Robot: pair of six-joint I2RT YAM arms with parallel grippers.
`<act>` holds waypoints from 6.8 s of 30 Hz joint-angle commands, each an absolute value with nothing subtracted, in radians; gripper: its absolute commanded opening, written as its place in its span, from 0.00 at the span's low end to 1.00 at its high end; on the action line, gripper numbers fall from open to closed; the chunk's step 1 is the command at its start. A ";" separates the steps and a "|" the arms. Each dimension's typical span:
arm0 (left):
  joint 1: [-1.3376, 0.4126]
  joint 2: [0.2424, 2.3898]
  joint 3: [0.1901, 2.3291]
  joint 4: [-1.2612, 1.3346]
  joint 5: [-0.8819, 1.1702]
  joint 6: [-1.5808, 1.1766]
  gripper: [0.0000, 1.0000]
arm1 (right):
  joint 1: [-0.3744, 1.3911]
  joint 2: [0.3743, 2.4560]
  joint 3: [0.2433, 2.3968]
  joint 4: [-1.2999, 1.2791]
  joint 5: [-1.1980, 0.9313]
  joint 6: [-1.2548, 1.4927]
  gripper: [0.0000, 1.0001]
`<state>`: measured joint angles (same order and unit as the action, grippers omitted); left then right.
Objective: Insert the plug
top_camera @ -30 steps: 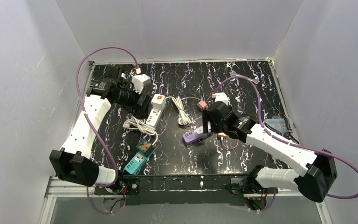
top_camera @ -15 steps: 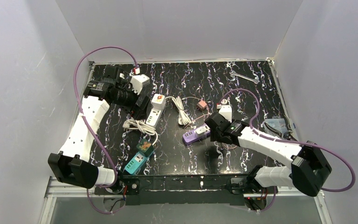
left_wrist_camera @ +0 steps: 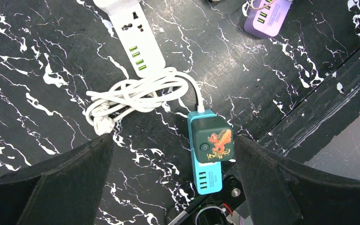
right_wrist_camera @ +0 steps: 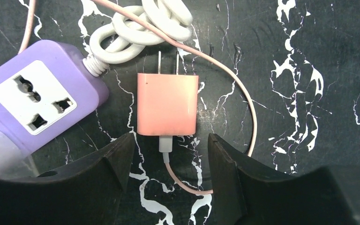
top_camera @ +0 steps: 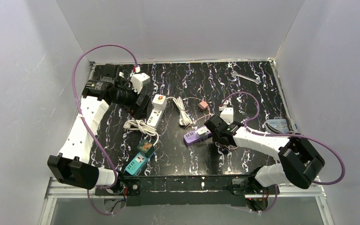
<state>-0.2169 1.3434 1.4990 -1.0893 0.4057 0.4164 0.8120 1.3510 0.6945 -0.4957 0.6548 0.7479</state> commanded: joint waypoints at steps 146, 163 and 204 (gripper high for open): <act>-0.860 0.918 1.066 -0.458 0.145 0.773 0.98 | 0.532 1.266 1.376 -0.882 -0.218 0.273 0.30; -0.856 0.920 1.035 -0.569 0.173 0.682 0.98 | 0.525 1.457 1.360 -1.055 -0.057 0.161 0.28; -0.835 0.946 1.049 -0.586 0.189 0.685 0.98 | 0.597 1.677 1.321 -0.891 0.034 0.135 0.22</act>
